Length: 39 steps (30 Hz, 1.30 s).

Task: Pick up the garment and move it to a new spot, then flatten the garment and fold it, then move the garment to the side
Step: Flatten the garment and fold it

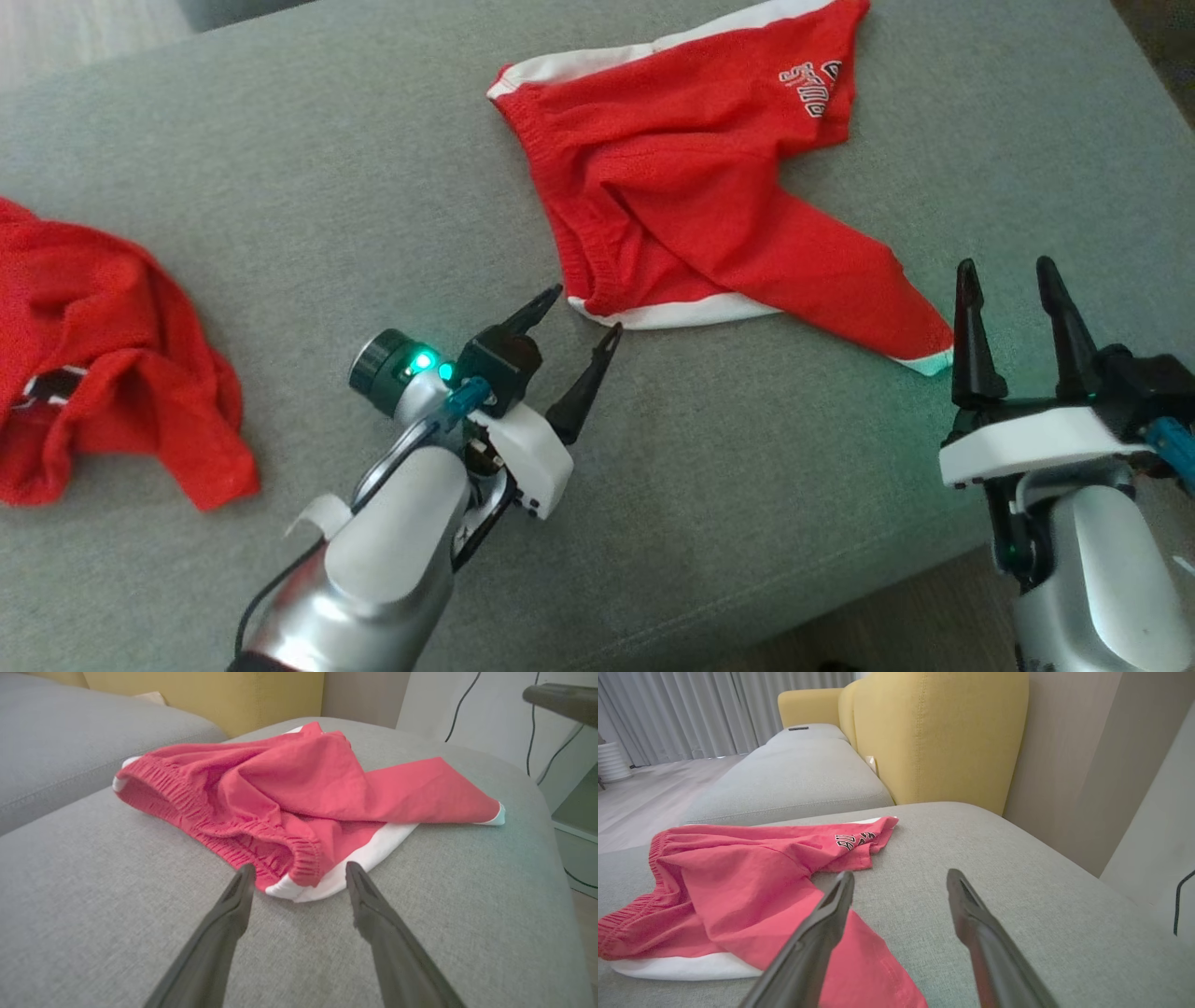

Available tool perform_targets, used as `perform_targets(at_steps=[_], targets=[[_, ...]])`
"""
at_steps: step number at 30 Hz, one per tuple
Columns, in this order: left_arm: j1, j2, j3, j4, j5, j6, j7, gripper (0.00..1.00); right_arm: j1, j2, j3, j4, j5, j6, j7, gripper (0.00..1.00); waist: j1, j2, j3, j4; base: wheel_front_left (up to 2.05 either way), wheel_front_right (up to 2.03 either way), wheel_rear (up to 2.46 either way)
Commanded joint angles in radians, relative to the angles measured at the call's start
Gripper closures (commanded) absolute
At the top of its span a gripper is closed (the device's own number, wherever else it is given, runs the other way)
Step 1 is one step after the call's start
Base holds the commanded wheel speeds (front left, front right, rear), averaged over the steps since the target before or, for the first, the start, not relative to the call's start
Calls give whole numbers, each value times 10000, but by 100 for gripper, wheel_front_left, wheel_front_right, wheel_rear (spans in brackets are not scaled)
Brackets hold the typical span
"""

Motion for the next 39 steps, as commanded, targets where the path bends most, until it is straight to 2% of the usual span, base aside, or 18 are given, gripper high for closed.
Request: perform_targets(at_steps=[1, 9, 10, 11, 20, 27, 39], targets=[[-462, 33, 231, -182, 54, 61, -51, 0, -337, -57, 226, -271, 85, -7, -103, 0, 0, 0, 100, -87, 0, 0, 0], [-999, 33, 28, 451, 24, 137, -51, 0, -508, -57, 329, -171, 164, -7, -188, 0, 0, 0, 389, -262, 0, 0, 0], [-1028, 33, 6, 524, -23, 136, -51, 29, -522, -57, 340, -159, 167, -7, -195, 0, 0, 0, 403, -269, 0, 0, 0], [-1057, 33, -31, 587, -58, 130, -51, 100, -537, -57, 341, -150, 165, -7, -201, 0, 0, 0, 409, -269, 0, 0, 0], [-851, 33, 91, -132, -364, 314, -51, 100, -538, -57, 351, -100, 111, -7, -189, 0, 0, 0, 220, 122, 0, 0, 0], [36, 104, 1093, -1585, -369, 583, -51, 100, -332, -57, 531, -4, -19, -7, 25, 0, 0, 0, -253, 896, 0, 0, 0], [1280, 150, 2265, -2208, -168, 782, -51, 100, 18, -156, 714, 266, -165, -7, 408, 0, 0, 0, -770, 2023, 0, 0, 0]])
